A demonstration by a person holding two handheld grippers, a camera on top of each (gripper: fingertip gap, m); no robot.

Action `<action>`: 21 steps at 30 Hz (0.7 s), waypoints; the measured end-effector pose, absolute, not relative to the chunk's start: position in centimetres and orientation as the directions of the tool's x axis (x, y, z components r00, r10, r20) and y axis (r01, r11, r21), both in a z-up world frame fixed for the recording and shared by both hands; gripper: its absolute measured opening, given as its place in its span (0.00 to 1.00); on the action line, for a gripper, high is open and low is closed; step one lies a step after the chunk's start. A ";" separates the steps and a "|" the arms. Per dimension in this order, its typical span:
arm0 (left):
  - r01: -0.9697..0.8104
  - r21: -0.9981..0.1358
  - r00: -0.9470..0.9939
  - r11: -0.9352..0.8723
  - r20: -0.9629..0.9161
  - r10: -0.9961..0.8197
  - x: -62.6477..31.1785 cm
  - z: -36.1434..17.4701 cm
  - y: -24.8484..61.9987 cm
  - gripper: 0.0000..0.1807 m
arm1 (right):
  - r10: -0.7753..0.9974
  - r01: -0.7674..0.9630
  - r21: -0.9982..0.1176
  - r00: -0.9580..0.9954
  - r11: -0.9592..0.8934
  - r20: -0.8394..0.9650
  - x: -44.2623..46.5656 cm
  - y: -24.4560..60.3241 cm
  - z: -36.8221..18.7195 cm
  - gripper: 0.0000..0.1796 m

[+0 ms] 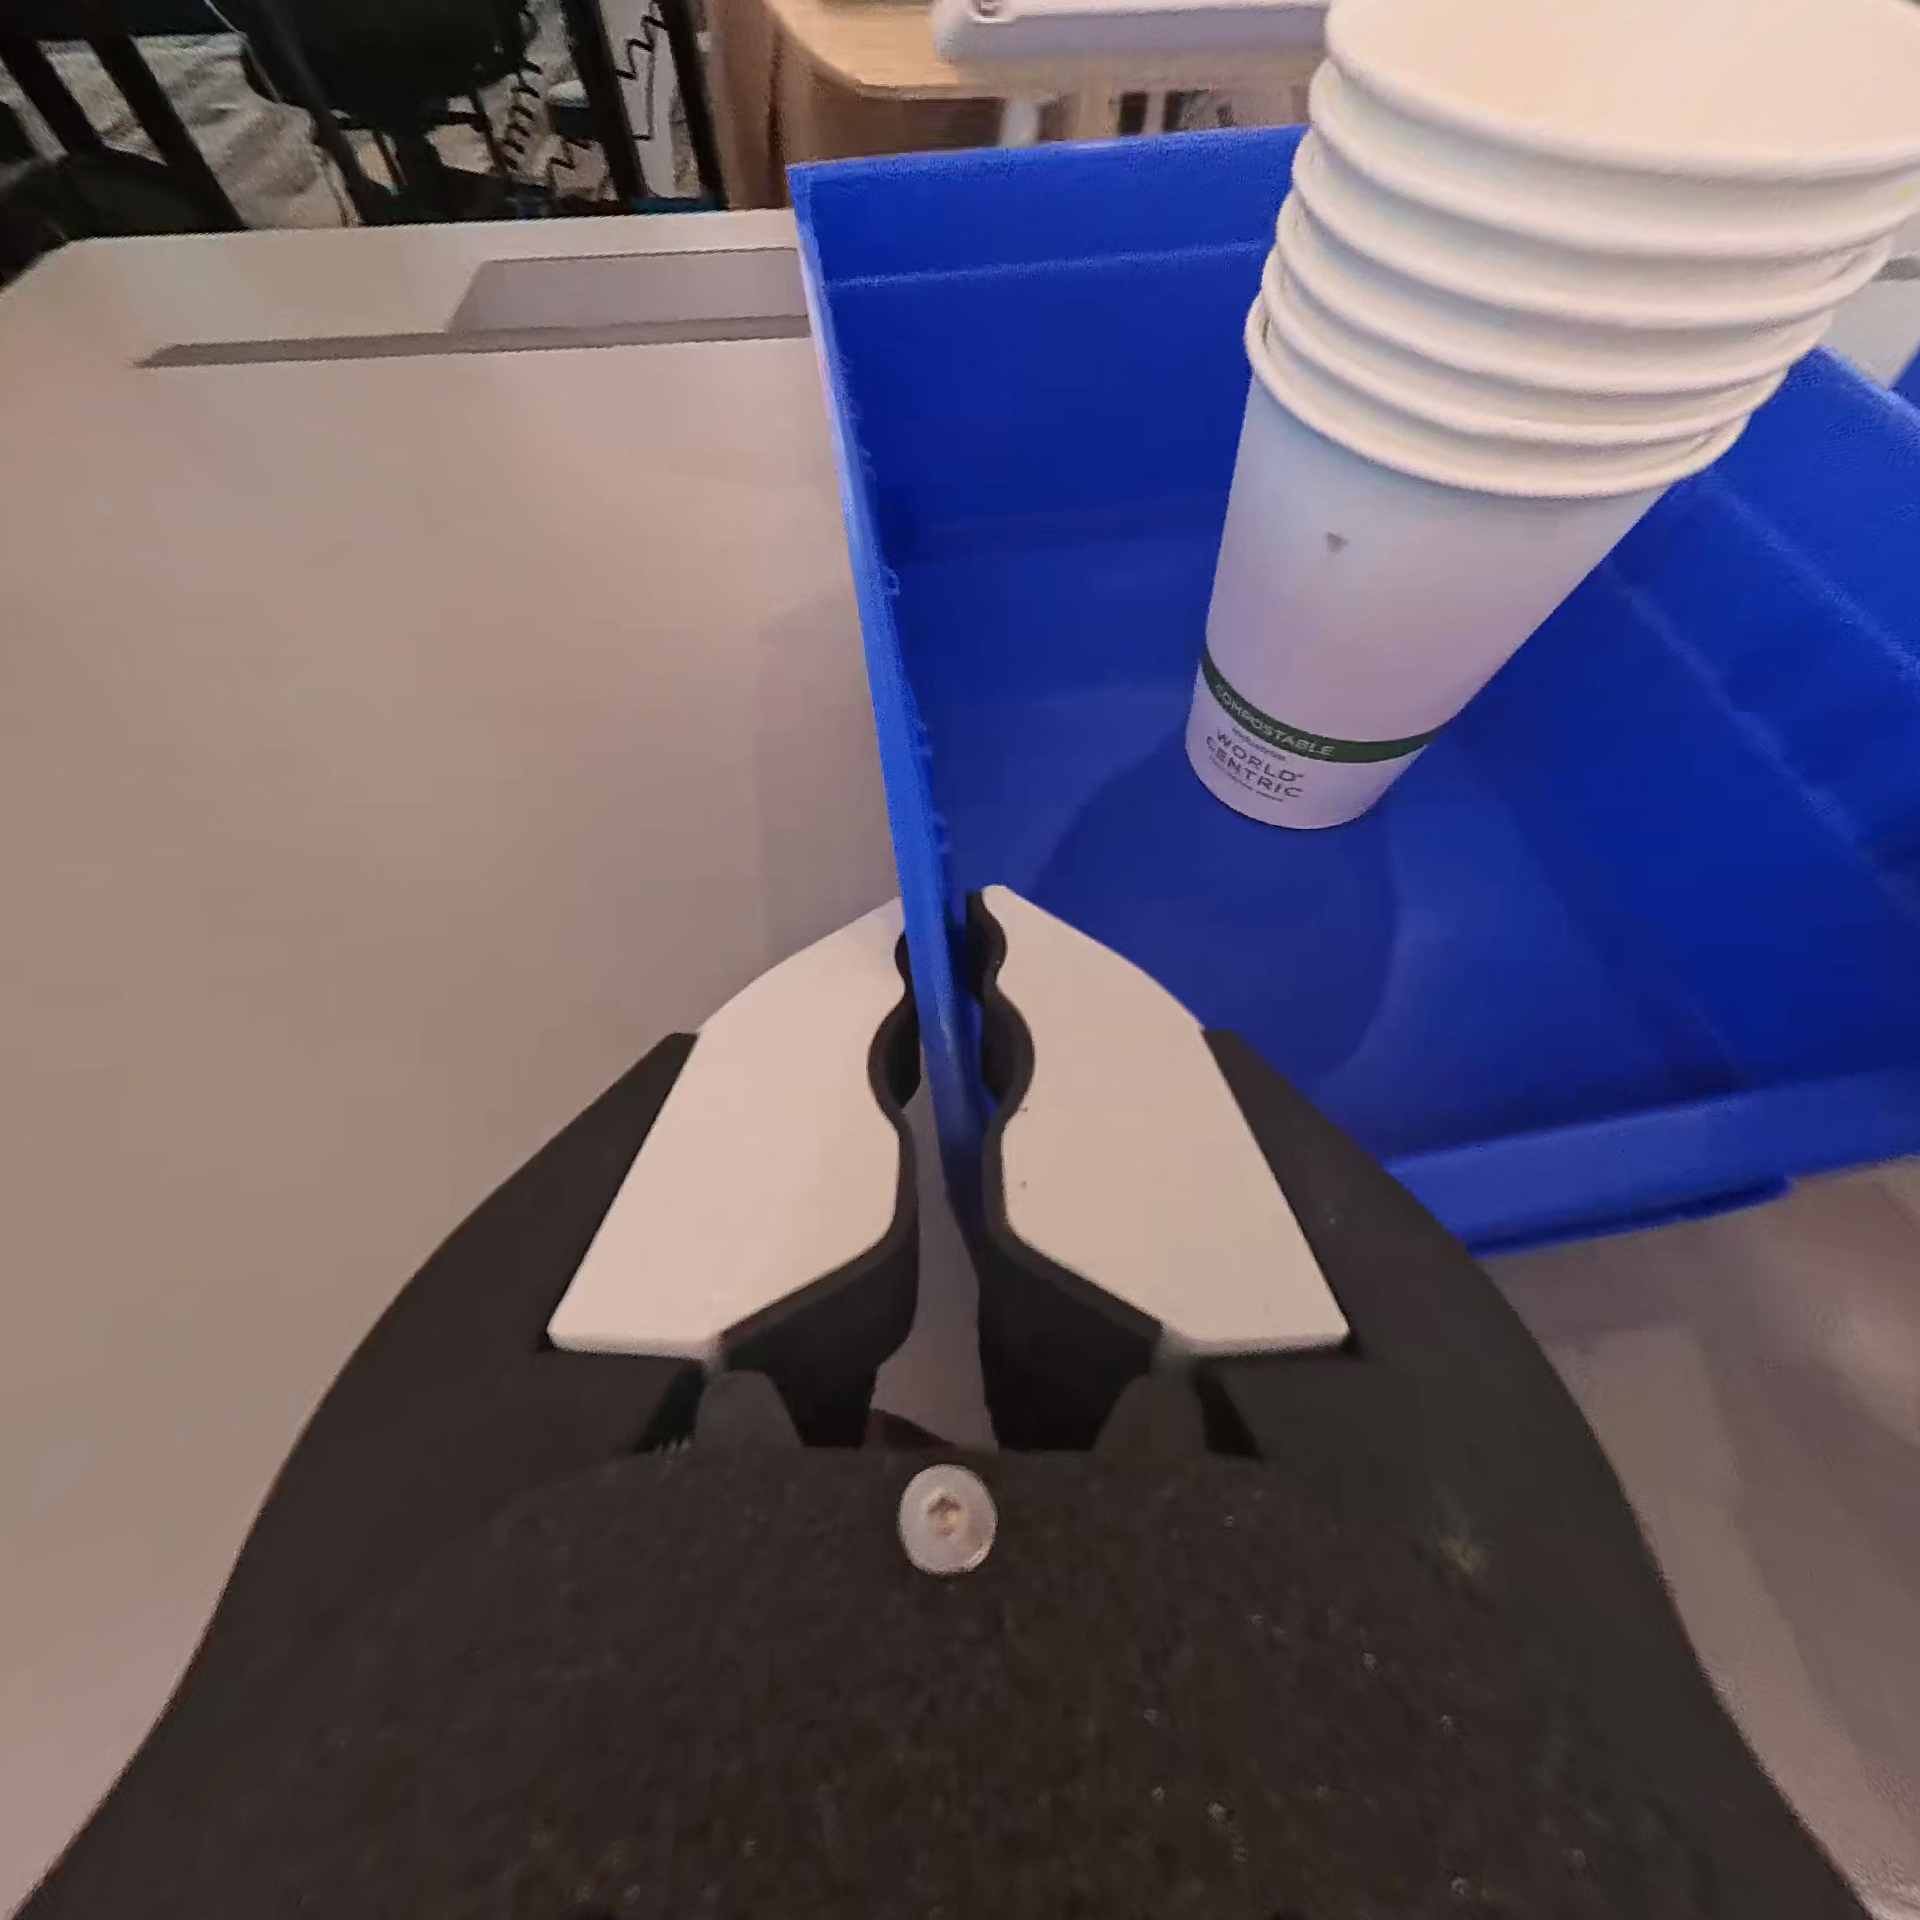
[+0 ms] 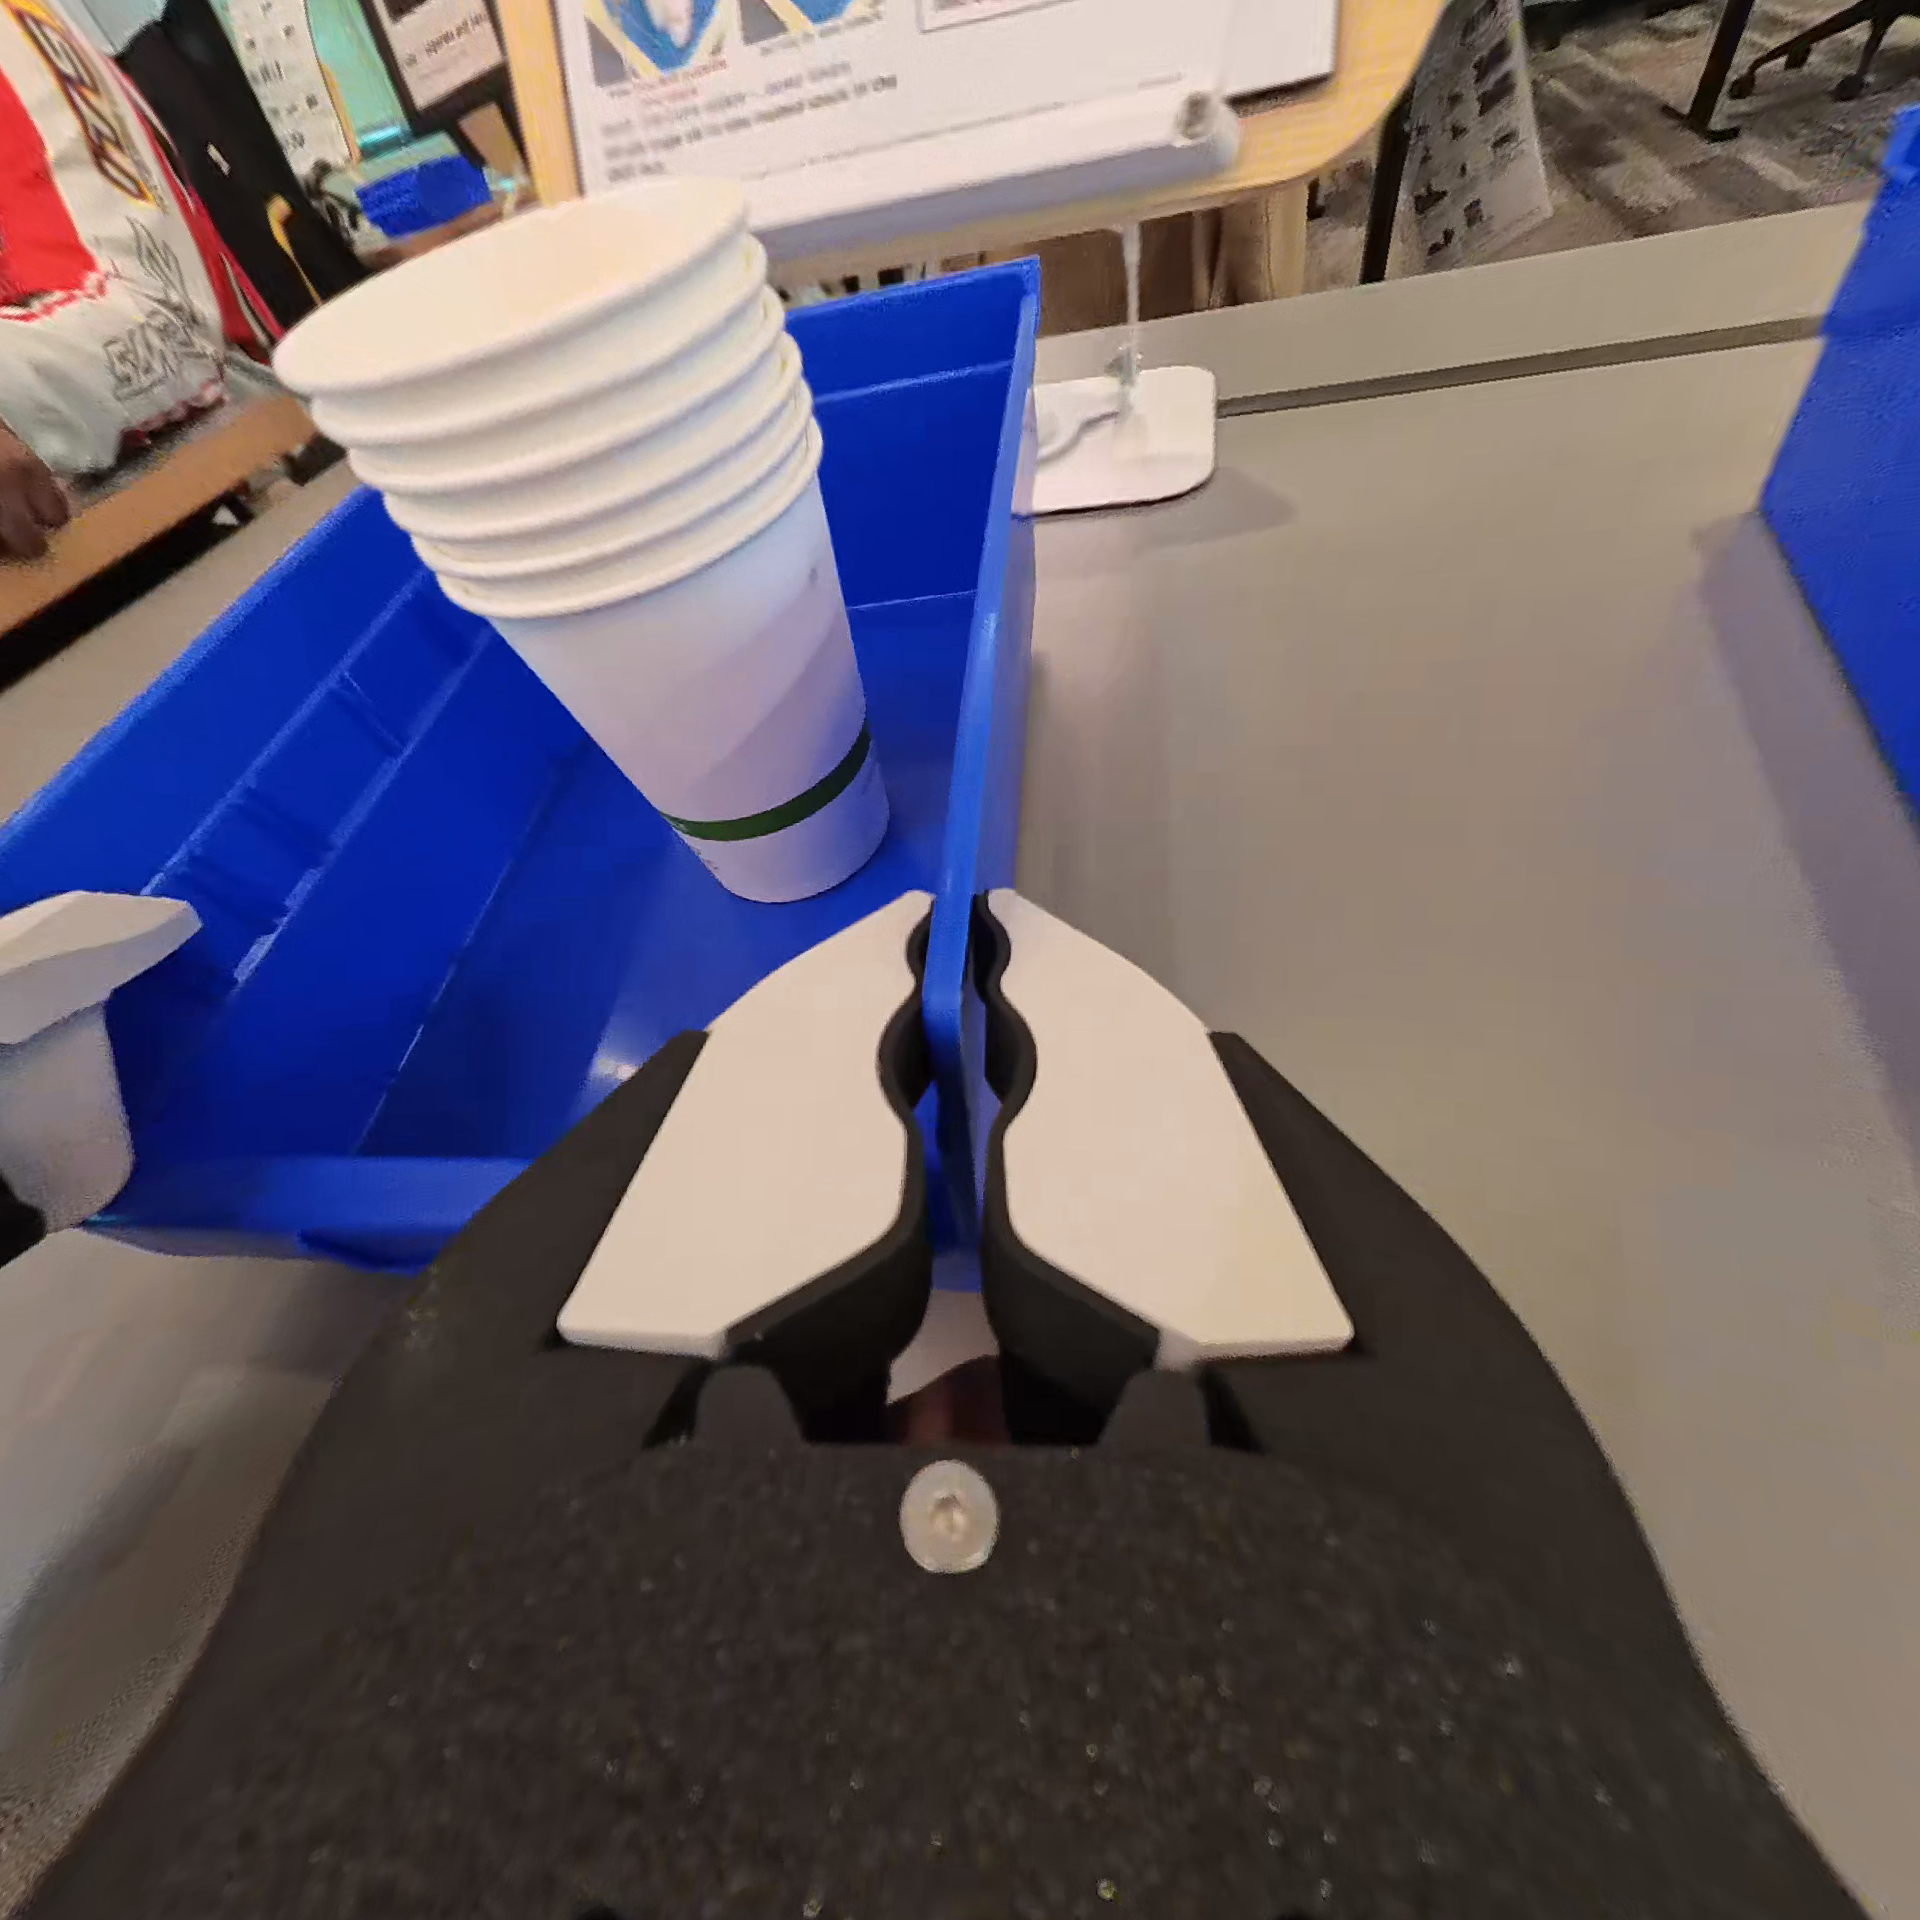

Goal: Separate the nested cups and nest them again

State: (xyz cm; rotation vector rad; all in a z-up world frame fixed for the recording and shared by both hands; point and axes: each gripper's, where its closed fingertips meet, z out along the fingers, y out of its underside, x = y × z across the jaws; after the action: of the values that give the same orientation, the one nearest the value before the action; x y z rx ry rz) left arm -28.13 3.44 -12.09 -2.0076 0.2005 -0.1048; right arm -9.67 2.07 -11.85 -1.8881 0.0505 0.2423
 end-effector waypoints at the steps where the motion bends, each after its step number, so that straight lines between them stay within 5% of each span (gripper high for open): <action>1: -0.089 -0.903 0.984 -0.420 -0.014 -0.178 -29.4 -11.9 3.6 0.03 | 0.088 -0.160 -0.934 0.976 -0.320 -0.197 -11.0 2.2 -11.6 0.02; 11: -0.137 -0.894 0.990 -0.426 -0.111 -0.086 -46.5 -8.6 6.6 0.03 | 0.182 -0.127 -0.924 0.962 -0.360 -0.203 -28.1 7.2 -9.7 0.02; 21: -0.069 -0.879 0.993 -0.472 -0.016 -0.115 -56.2 -10.2 11.1 0.03 | 0.159 -0.052 -0.915 0.979 -0.400 -0.126 -37.4 10.0 -10.5 0.03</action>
State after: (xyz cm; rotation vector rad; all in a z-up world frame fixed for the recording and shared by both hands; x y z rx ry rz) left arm -56.25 11.08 -10.23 -2.0638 0.1296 -0.0544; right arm -37.42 10.03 -10.52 -1.9704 -0.0759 0.2291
